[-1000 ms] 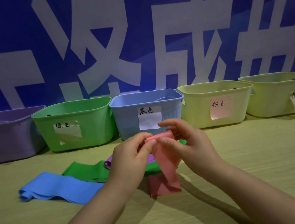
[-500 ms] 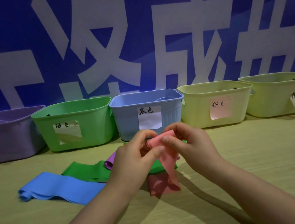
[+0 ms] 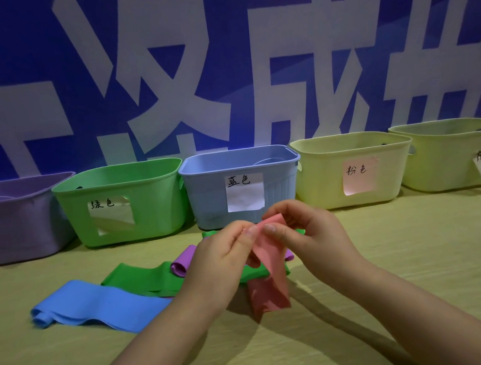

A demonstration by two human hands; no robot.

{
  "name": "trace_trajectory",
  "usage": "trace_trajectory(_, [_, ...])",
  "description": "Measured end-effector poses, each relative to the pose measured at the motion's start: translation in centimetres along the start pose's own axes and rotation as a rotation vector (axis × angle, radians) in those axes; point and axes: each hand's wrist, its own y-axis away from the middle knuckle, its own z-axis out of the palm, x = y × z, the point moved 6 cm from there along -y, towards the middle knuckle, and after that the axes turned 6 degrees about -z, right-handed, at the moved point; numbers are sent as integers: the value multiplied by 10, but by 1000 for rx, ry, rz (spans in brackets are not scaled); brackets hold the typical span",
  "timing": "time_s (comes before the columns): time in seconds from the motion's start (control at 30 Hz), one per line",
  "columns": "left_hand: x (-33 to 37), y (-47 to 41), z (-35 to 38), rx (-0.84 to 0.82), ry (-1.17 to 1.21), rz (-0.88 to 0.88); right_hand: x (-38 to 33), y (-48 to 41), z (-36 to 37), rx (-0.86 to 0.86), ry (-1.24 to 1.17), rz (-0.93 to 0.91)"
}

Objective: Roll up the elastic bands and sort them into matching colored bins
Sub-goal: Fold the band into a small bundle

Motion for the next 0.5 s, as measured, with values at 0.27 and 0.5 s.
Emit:
trace_trajectory(0.27, [2,1,-5,107,-112,42,1,1,1,9,-5,17])
trace_trajectory(0.5, [6,3,-9,163,-147,83,0,0,2,-11,-33,-5])
